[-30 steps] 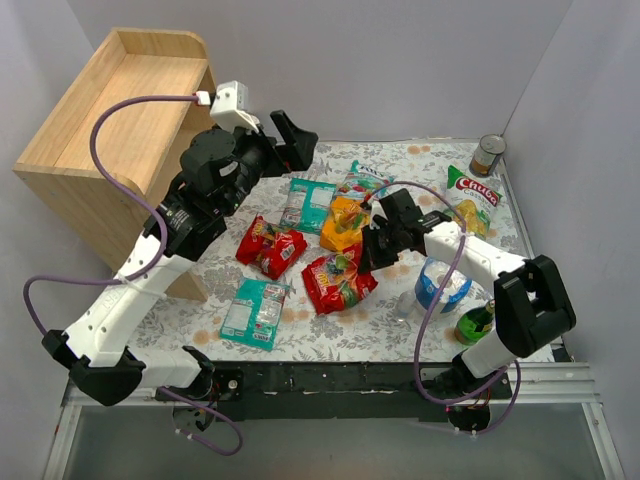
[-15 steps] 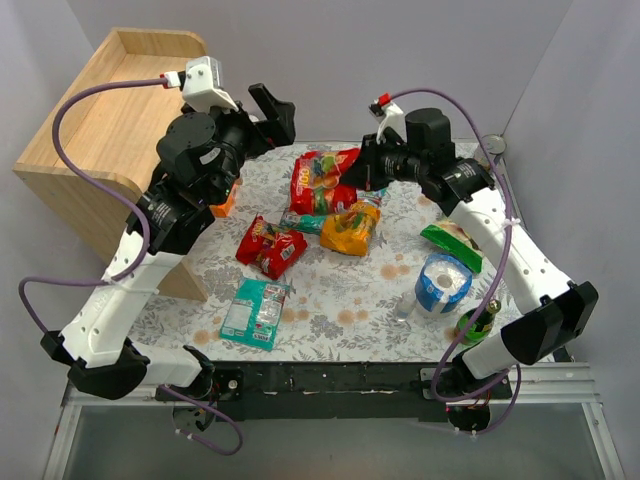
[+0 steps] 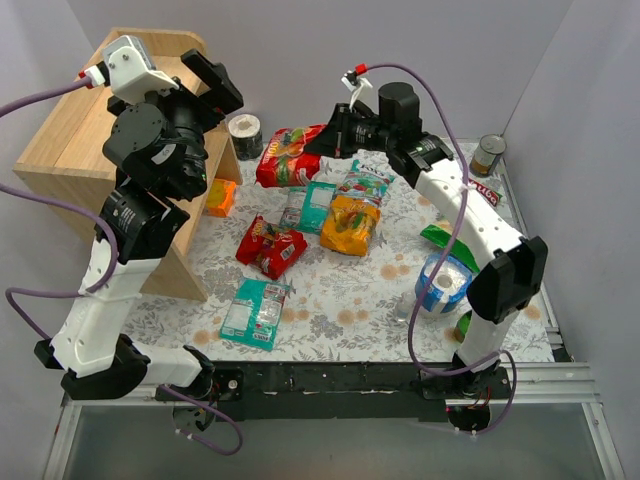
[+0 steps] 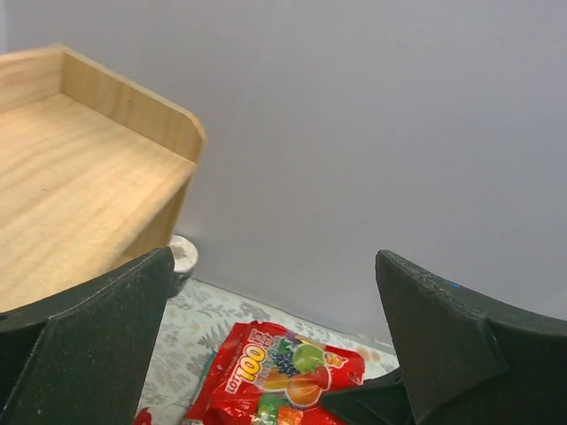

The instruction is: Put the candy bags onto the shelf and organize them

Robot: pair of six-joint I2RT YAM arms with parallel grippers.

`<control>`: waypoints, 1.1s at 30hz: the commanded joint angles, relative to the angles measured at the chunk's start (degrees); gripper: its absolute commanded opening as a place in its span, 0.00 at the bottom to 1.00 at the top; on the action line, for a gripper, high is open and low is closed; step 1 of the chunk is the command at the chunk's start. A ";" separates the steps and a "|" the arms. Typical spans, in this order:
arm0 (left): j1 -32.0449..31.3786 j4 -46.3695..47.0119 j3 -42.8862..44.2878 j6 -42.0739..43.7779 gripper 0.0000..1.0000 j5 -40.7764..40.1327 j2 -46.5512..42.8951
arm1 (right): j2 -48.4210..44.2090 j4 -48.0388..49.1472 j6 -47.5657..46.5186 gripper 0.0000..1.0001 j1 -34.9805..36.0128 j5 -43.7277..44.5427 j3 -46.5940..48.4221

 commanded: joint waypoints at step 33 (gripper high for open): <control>0.02 -7.55 8.24 -3.68 0.98 -4.62 3.00 | 31.21 40.74 4.93 0.01 22.16 6.47 27.03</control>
